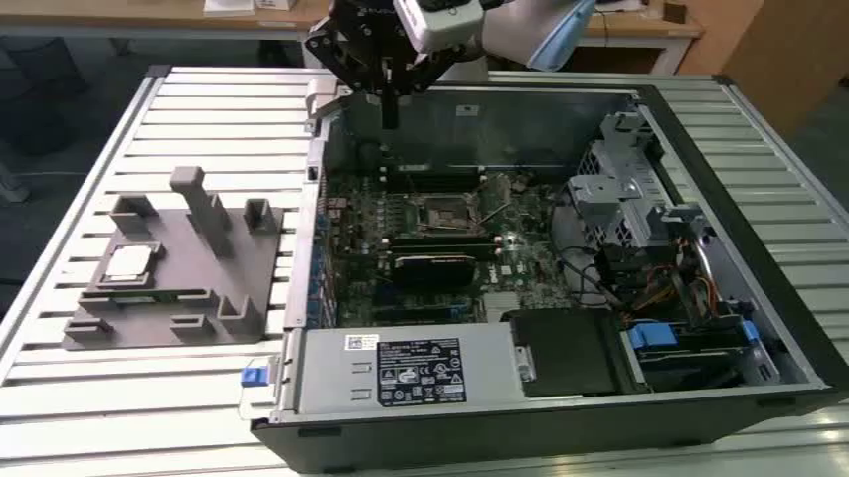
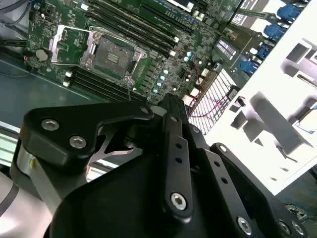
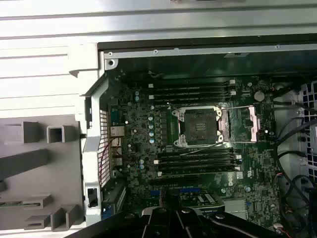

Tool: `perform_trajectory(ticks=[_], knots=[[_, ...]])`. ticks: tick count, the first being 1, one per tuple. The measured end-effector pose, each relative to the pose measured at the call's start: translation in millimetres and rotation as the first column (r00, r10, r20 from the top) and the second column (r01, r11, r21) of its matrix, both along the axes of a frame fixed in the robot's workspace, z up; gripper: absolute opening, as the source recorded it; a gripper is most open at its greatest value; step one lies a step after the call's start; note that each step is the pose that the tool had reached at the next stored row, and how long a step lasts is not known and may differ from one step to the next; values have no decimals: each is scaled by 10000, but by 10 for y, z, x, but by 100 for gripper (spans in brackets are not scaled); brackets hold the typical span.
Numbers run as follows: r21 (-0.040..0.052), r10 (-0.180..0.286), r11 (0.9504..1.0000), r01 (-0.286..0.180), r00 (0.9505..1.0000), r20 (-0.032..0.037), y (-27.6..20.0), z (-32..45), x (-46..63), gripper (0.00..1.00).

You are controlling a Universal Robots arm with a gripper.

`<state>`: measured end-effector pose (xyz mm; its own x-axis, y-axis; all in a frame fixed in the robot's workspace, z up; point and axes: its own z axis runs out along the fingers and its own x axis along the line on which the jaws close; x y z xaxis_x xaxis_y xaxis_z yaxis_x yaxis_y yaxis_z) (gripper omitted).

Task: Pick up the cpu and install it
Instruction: 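Reach for the cpu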

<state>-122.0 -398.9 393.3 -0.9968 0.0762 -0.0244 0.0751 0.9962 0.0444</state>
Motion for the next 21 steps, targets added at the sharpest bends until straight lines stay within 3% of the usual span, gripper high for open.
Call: perform_trajectory(ticks=[7,21], knots=[[0,-1,10000,1,10000,1,0,0,-7,11],[0,0,10000,0,10000,0,0,-10,-138,11]])
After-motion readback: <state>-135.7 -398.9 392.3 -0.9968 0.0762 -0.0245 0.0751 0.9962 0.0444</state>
